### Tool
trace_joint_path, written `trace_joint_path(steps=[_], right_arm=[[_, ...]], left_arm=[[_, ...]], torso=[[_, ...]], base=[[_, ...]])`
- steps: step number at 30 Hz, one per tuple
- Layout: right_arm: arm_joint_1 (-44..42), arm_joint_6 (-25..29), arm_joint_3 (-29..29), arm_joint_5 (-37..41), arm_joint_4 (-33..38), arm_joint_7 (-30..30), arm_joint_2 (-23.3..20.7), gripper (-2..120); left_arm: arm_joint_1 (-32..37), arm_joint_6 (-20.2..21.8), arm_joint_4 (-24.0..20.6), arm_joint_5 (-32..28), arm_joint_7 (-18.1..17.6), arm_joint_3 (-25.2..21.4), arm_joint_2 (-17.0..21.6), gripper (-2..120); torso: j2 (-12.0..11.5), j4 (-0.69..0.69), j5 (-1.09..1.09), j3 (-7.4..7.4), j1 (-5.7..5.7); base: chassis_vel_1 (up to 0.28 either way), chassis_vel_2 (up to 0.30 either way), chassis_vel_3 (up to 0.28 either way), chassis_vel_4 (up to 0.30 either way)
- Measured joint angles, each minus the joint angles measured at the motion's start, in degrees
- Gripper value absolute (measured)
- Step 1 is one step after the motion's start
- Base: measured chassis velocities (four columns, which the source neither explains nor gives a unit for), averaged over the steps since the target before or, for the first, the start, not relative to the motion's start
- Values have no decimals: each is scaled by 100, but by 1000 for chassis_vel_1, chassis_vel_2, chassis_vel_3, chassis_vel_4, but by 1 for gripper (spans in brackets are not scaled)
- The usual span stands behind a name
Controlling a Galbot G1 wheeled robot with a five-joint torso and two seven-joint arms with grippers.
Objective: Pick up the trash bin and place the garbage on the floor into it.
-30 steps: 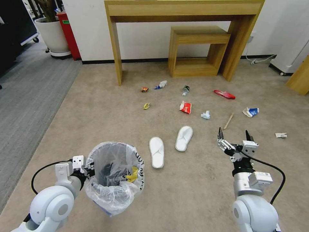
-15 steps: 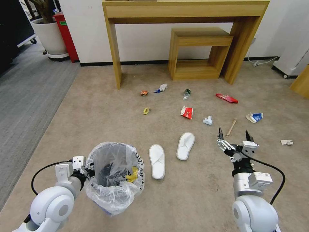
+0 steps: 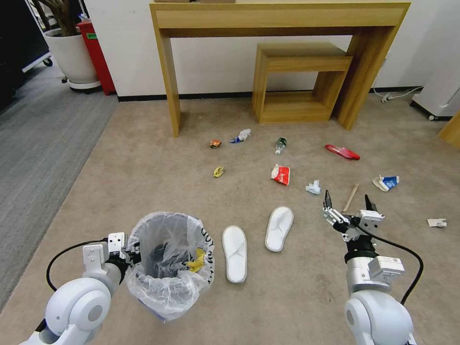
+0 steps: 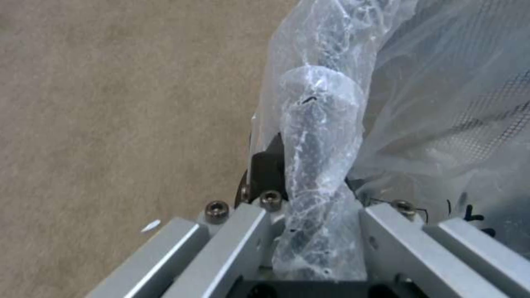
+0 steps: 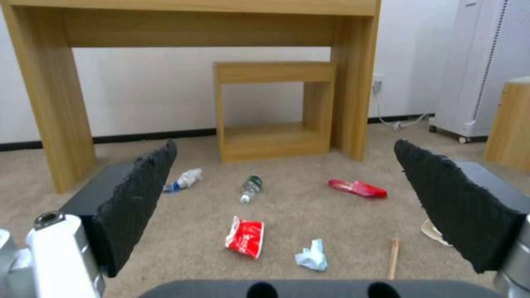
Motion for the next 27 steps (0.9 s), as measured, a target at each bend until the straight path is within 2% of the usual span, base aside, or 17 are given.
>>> trace_joint_path(steps=[12,19,24,27], right_arm=[[55,2,-36,93,-44,84,-65,100],[188,-807,-142,1007,-23,339,-358,100],[253,-1063,-219,1433,1,422,-459,100],[340,-1404,-403,1881,9,565,-622,100]], left_arm=[[-31,-5,75,10,21,31,-2,1],[-134,-31,215,42,55,106,-1,1],[-188,-31,263,26,60,120,35,1],[-196,-10,276,12,60,120,50,1]], torso=[[1,0,0,0,0],[0,0,0,0,0],[0,-1,0,0,0],[0,0,0,0,0]], base=[[-26,10,21,-14],[0,0,0,0],[0,0,0,0],[0,0,0,0]])
